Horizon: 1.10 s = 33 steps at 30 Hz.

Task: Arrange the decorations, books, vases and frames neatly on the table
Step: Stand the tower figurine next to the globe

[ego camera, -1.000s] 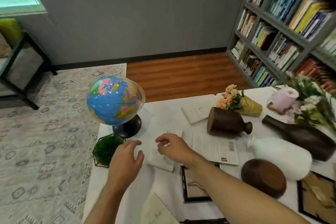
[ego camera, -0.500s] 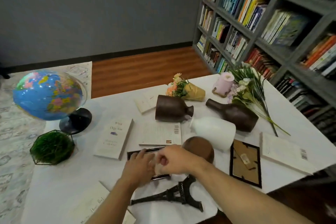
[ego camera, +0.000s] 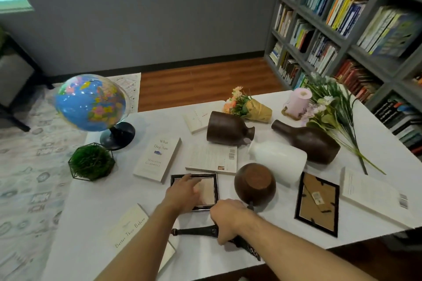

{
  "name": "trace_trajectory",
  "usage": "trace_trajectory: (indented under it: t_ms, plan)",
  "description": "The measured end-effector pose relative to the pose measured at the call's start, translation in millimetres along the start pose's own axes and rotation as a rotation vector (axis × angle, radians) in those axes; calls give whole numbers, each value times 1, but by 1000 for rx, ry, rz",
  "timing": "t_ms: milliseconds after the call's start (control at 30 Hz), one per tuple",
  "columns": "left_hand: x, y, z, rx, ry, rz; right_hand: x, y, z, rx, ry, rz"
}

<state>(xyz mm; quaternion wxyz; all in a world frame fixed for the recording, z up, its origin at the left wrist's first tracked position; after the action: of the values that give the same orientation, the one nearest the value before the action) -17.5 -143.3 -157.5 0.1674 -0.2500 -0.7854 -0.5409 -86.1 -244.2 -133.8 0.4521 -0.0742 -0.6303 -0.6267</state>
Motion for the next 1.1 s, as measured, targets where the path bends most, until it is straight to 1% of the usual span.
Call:
trace_trajectory:
  t_ms: [133,300,400,467,533,567,633,700,767,900,1000,1033,1100]
  plan:
    - [21,32,-15,114,-76,-166,2,16,-4,-173,-17,-4]
    - [46,99,-27,147,-140,-442,1,59,-12,-324,-44,-76]
    - [61,138,-14,209,-147,-627,-5,89,-19,-438,-62,-182]
    - [69,159,7,302,-131,-763,-10,108,-24,-515,-67,-282]
    - [72,166,40,411,-56,-852,-12,126,-28,-585,-66,-389]
    - [70,164,61,453,6,-861,-14,137,-28,-618,-64,-447]
    - [57,147,94,480,116,-797,-17,157,-29,-665,-57,-558]
    - [32,125,124,425,177,-659,-29,179,-25,-693,-27,-625]
    - [10,105,135,338,190,-519,-34,194,-23,-708,9,-672]
    - [-33,86,157,236,231,-323,-66,218,-14,-758,64,-701]
    - [-56,77,164,173,210,-213,-91,232,-5,-804,103,-733]
    - [-57,75,162,190,189,-200,-96,235,-4,-813,108,-751]
    - [-55,74,158,258,142,-224,-107,243,1,-836,116,-780]
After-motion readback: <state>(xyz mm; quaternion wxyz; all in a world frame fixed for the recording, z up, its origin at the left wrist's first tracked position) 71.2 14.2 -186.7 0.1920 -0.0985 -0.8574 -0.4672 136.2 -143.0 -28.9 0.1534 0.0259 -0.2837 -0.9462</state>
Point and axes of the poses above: each hand's wrist, its own x-axis away from the middle knuckle, its own y-axis out of the back of the hand, z = x × y, the point moved 9 cm from there along -x, towards the middle knuckle, and after that the axes turned 3 degrees about z, right-handed, at the moved point
